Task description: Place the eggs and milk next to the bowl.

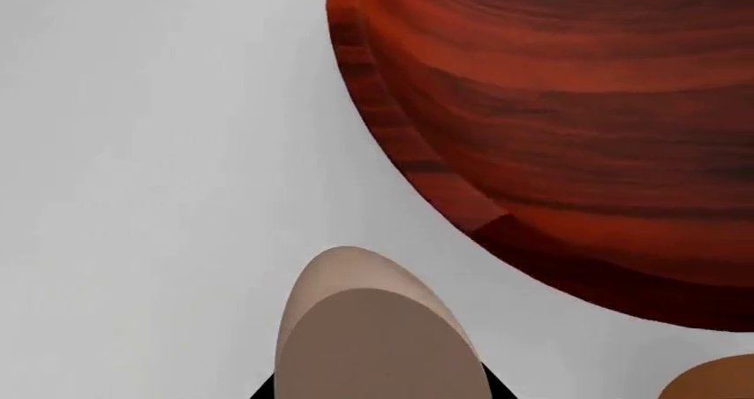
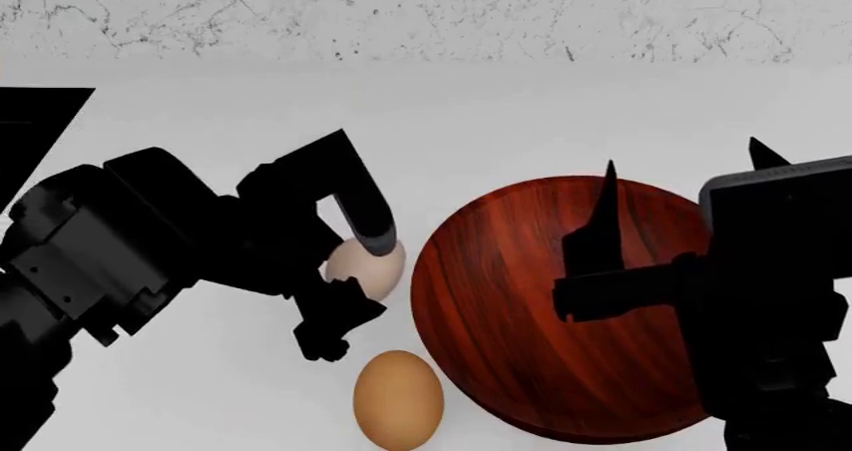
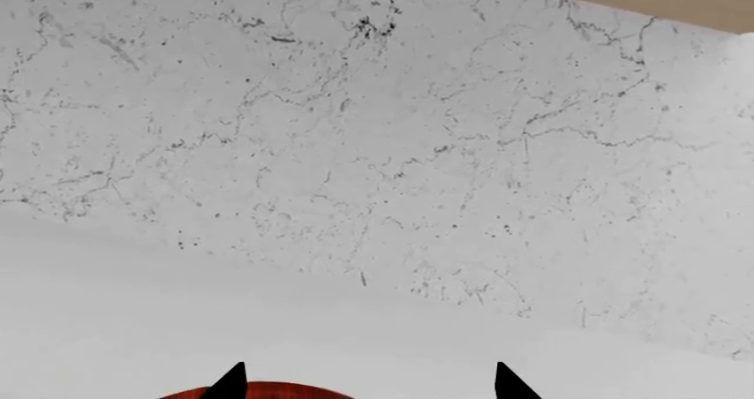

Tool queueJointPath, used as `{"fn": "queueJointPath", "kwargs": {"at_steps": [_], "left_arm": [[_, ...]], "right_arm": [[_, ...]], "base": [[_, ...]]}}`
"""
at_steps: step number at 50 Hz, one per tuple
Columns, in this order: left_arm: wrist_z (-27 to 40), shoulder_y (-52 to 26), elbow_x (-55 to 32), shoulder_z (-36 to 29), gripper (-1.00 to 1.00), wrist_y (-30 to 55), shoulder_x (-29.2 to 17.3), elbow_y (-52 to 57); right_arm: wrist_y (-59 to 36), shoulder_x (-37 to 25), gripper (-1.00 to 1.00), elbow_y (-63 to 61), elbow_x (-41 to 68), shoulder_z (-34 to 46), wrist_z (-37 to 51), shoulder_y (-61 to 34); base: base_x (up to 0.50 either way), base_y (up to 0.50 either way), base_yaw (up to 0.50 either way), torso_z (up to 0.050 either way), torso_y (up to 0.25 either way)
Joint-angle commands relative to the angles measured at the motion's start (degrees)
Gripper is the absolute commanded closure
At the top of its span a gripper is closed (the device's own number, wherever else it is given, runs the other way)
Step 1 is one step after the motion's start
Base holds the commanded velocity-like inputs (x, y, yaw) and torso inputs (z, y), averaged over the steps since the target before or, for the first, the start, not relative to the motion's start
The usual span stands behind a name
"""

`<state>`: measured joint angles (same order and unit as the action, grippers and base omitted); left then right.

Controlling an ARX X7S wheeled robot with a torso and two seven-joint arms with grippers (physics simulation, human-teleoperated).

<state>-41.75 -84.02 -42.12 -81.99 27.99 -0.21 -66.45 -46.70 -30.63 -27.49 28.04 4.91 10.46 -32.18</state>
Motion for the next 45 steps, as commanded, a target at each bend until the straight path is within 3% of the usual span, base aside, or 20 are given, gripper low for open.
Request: {"fn": "queueJointPath", "kwargs": {"at_steps": [1, 42, 43, 45], "left_arm": [[1.30, 0.66, -3.73, -2.81, 1.00, -0.52, 0.20, -0.02], [2.86, 2.59, -3.43, -3.69, 1.00, -1.37, 0.21, 0.10], [2.80, 2.71, -3.04, -3.91, -1.00, -1.03, 0.21, 0.02], [3.25, 2.89, -2.84, -3.69, -1.00, -1.52, 0.21, -0.16]], "right_arm": [[0.47, -0.14, -1.00, 0.45, -0.05, -0.07, 0.01, 0.35], [0.88, -0.31, -1.00, 0.97, 0.00, 0.40, 0.38, 0.58], [1.05, -0.29, -1.00, 1.06, 0.00, 0.37, 0.33, 0.66], [1.35, -0.32, -1.00, 1.30, -0.12, 0.38, 0.29, 0.87]], "base": [[0.00, 0.00, 0.00, 0.000, 0.000], [0.00, 0.00, 0.00, 0.000, 0.000], [0.00, 0.00, 0.00, 0.000, 0.000], [0.00, 0.00, 0.00, 0.000, 0.000]]}}
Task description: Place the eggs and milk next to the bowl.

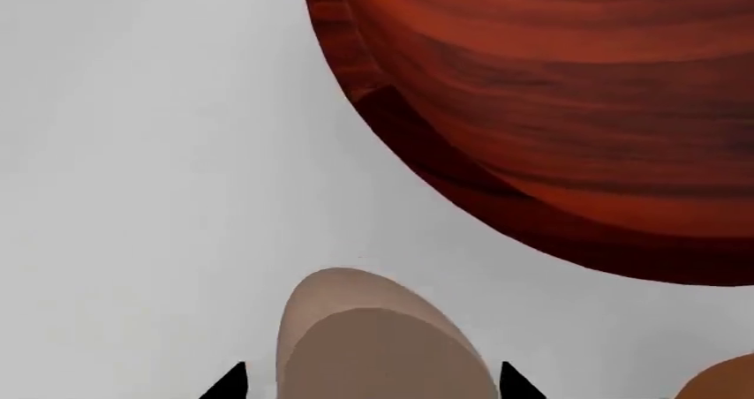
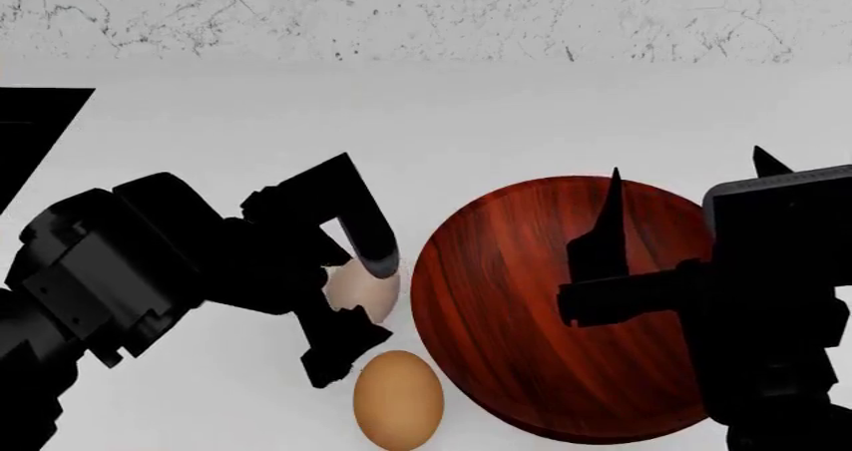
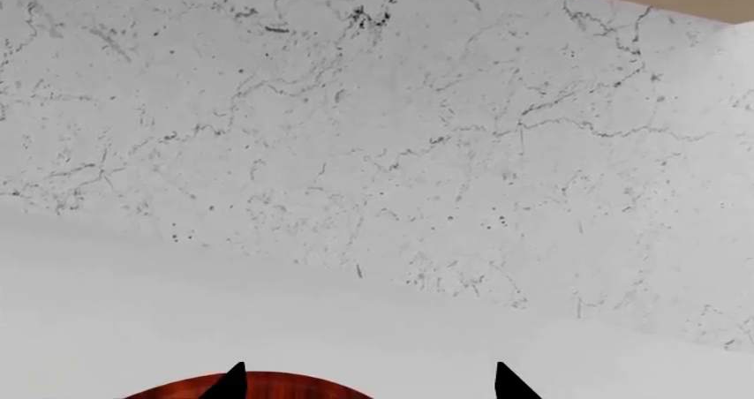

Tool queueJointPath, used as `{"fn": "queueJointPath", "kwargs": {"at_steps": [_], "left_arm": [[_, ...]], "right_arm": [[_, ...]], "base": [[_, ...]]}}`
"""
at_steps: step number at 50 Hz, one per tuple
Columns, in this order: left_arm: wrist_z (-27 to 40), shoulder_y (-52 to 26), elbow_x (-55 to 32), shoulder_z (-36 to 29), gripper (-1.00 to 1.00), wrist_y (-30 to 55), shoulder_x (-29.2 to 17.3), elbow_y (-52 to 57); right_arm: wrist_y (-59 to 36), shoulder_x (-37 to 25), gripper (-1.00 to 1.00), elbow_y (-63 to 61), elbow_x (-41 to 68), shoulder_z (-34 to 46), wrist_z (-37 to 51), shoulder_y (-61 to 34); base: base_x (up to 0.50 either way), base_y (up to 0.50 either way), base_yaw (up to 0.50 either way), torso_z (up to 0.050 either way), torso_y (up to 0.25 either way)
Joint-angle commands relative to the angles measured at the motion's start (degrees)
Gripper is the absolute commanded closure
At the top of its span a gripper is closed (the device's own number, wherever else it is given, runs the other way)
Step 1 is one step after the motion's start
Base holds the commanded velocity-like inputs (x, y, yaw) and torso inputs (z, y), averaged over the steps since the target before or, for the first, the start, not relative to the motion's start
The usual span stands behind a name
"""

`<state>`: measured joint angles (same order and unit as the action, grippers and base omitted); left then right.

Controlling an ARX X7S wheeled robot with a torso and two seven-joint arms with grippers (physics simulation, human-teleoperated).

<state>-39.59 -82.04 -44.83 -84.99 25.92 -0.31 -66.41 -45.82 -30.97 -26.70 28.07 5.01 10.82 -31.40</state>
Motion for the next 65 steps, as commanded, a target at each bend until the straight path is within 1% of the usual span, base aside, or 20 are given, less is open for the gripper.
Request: {"fn": "queueJointPath", "kwargs": {"at_steps": [1, 20, 47, 65], "left_arm": [[1.28, 0.82, -0.26, -0.49, -1.00, 0.76, 0.30, -0.11], [1.78, 1.00, 0.39, -0.36, -1.00, -0.27, 0.30, -0.15], [1.36, -2.34, -0.36, -0.01, -1.00, -0.67, 0.30, -1.21], [1.55, -5.68, -2.42, 0.36, -1.00, -0.14, 0.30, -0.73]], "right_arm": [[0.40, 0.00, -1.00, 0.44, -0.11, 0.30, -0.06, 0.06], [0.58, -0.29, -1.00, 0.35, 0.18, 0.15, -0.04, 0.37], [-0.29, -0.30, -1.00, -0.29, 0.66, 0.70, 0.37, -0.74], [-1.68, -0.55, -1.00, -2.24, 1.75, 0.19, 1.07, -1.31]], "base": [[0.00, 0.00, 0.00, 0.000, 0.000], [0.00, 0.00, 0.00, 0.000, 0.000], [0.00, 0.00, 0.00, 0.000, 0.000], [0.00, 0.00, 0.00, 0.000, 0.000]]}}
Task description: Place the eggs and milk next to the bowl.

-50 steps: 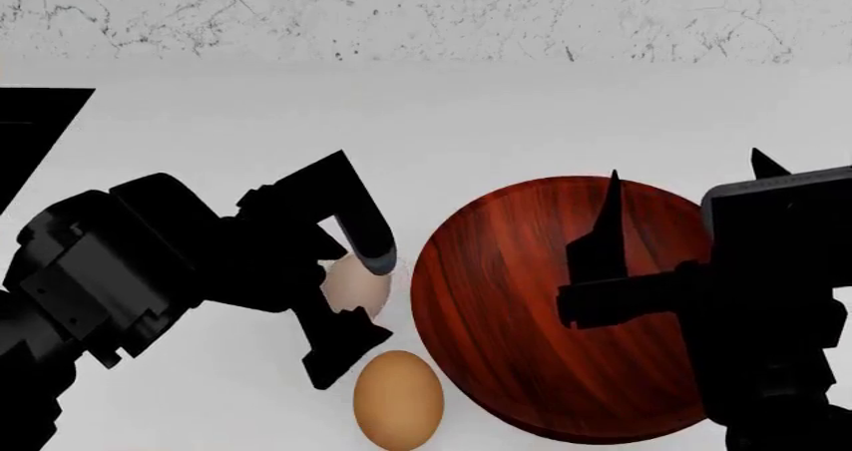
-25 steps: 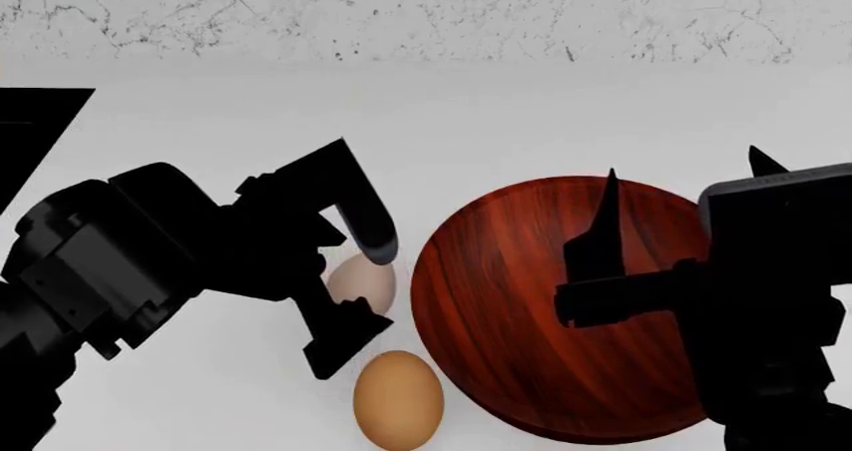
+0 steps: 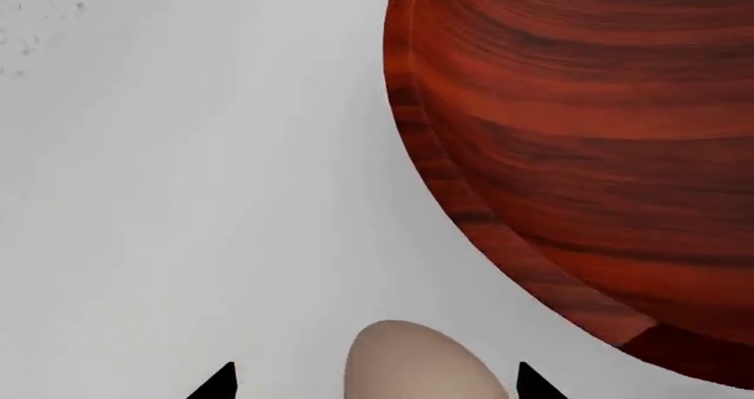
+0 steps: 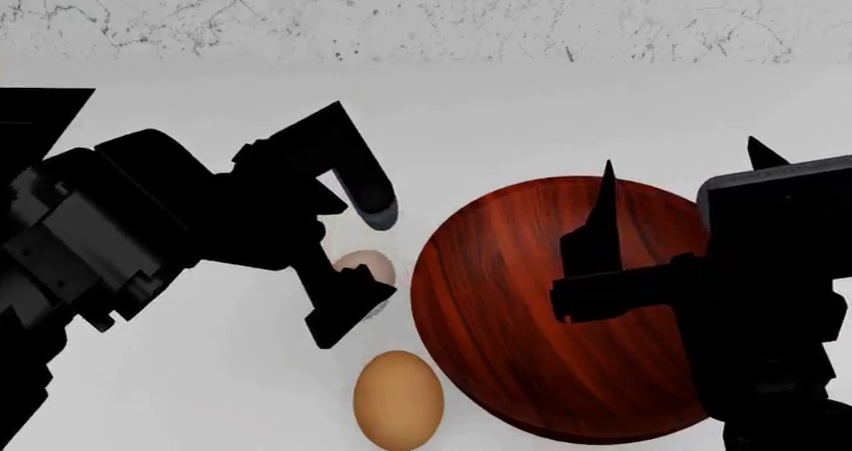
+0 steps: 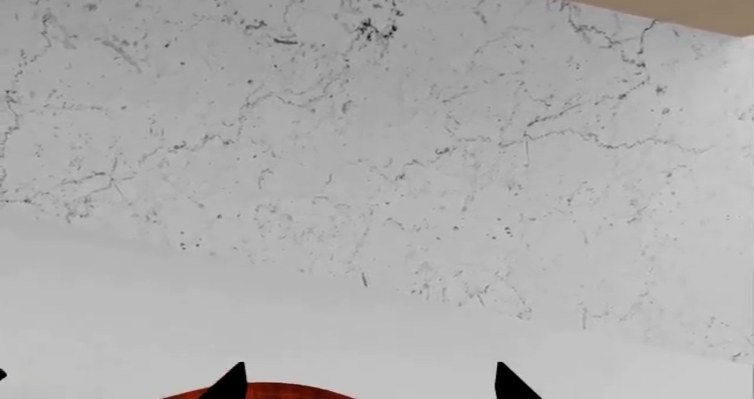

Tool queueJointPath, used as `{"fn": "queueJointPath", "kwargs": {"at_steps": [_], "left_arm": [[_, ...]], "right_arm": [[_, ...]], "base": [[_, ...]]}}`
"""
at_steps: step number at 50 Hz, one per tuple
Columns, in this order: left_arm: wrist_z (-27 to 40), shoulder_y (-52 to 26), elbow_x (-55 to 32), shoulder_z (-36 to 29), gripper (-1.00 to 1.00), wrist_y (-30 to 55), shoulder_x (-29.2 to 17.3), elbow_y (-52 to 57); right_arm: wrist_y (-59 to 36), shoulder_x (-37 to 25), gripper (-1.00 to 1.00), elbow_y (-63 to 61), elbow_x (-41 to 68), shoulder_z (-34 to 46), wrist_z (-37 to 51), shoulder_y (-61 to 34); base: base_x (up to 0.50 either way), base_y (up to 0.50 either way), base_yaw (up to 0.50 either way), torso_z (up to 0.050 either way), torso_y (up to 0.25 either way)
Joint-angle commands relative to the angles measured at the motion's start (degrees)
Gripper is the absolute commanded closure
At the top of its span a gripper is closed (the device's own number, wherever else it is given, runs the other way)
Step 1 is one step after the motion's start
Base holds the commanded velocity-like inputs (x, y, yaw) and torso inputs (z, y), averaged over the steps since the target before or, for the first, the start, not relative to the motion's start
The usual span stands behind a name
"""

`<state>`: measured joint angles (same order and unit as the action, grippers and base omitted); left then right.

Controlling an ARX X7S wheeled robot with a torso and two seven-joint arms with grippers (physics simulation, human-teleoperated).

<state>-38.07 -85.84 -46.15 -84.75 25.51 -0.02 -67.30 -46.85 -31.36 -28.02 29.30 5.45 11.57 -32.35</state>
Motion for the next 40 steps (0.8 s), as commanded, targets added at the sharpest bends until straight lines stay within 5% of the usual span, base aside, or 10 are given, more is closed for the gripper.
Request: {"fn": "queueJointPath", "kwargs": {"at_steps": [1, 29, 40], "left_arm": [[0.07, -1.96, -1.10, 0.05, -1.00, 0.15, 0.01, 0.13], [-1.46, -6.80, -4.01, 2.48, -1.00, -1.24, -0.24, -4.11], [5.85, -7.20, -9.39, 7.67, -1.00, 1.95, -8.12, 6.05]], "right_arm": [[-0.60, -0.12, -1.00, -0.88, 0.55, -0.23, 0.31, -0.37], [-1.04, 0.08, -1.00, -1.17, 0.93, 0.47, 0.62, -1.81], [-1.14, 0.17, -1.00, -0.99, 1.02, 0.77, 0.66, -2.47]], "base": [[0.00, 0.00, 0.00, 0.000, 0.000], [0.00, 0.00, 0.00, 0.000, 0.000], [0.00, 0.00, 0.00, 0.000, 0.000]]}}
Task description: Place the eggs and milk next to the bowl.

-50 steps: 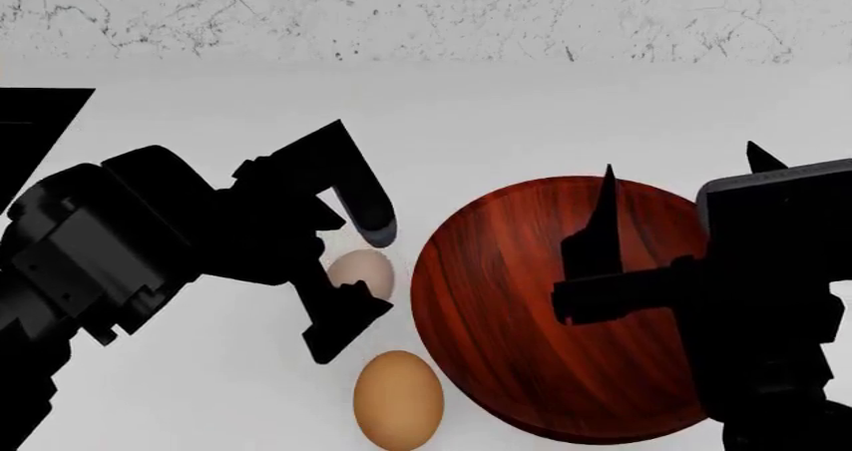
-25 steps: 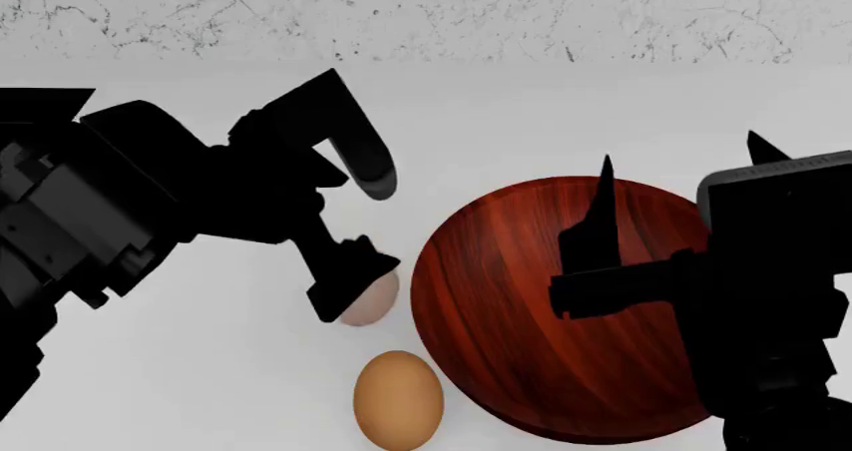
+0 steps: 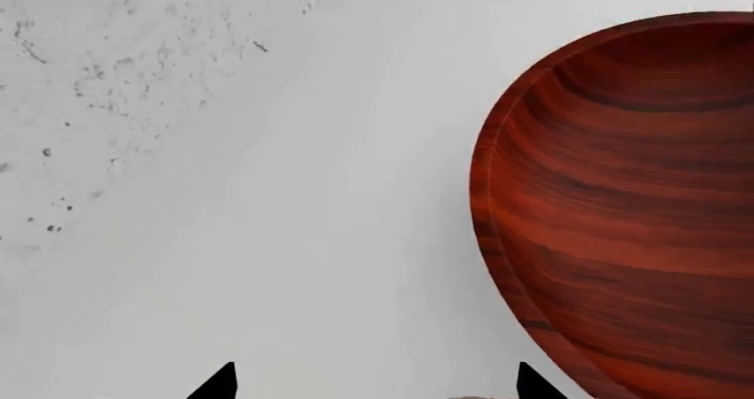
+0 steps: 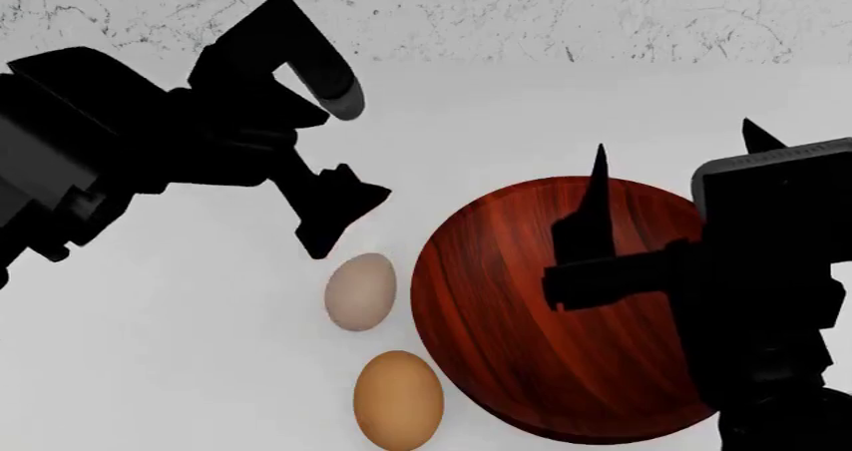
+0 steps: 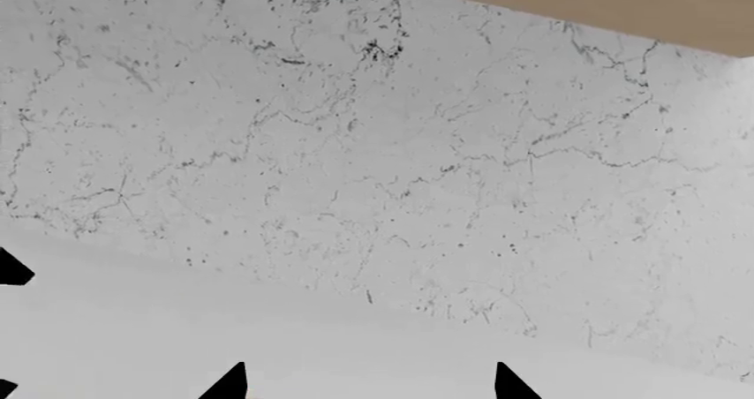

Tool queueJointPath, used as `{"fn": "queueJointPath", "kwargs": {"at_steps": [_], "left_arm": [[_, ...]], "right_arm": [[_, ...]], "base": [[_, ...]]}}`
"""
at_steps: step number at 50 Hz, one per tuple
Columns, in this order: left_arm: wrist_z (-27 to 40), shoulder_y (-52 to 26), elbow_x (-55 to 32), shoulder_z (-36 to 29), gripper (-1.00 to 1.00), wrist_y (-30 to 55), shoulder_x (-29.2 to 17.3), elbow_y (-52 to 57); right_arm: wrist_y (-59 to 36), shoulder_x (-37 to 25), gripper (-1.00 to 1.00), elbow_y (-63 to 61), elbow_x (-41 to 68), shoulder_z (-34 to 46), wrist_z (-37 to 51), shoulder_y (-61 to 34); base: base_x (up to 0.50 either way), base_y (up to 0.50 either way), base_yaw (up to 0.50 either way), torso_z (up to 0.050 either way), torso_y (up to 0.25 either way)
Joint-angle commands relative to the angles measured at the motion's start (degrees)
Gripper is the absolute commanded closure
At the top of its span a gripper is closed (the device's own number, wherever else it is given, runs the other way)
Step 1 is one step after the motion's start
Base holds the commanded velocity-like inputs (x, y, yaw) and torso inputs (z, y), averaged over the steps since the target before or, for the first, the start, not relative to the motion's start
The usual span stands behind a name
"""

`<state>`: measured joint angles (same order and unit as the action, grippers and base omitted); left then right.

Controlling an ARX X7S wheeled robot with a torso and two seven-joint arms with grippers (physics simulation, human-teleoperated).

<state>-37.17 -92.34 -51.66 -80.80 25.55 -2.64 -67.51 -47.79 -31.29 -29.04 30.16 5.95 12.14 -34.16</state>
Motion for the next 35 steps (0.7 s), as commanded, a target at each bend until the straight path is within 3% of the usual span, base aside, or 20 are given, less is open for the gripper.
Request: {"fn": "queueJointPath", "kwargs": {"at_steps": [1, 9, 22, 28, 35], "left_arm": [[6.23, -0.59, -4.58, 4.31, -1.00, 2.29, -6.42, 7.69], [17.86, 1.86, -9.67, 9.46, -1.00, 3.96, -14.84, 21.32], [46.87, 9.50, -17.41, 20.40, -1.00, 0.25, -26.64, 44.00], [52.27, 12.11, -18.01, 22.63, -1.00, -2.37, -29.80, 48.52], [54.13, 12.90, -17.64, 23.79, -1.00, -4.03, -31.23, 48.36]], "right_arm": [[-0.10, 0.11, -1.00, 0.13, 0.10, 0.35, 0.06, -0.73], [-0.10, 0.08, -1.00, -0.13, 0.36, 0.13, 0.19, -0.79], [-0.07, 0.50, -1.00, 0.09, 0.48, 0.56, 0.33, -1.82], [-0.06, 0.62, -1.00, 0.44, 0.44, 0.81, 0.35, -2.31], [-0.64, 0.61, -1.00, 0.46, 0.55, 1.10, 0.50, -3.06]], "base": [[0.00, 0.00, 0.00, 0.000, 0.000], [0.00, 0.00, 0.00, 0.000, 0.000], [0.00, 0.00, 0.00, 0.000, 0.000], [0.00, 0.00, 0.00, 0.000, 0.000], [0.00, 0.00, 0.00, 0.000, 0.000]]}}
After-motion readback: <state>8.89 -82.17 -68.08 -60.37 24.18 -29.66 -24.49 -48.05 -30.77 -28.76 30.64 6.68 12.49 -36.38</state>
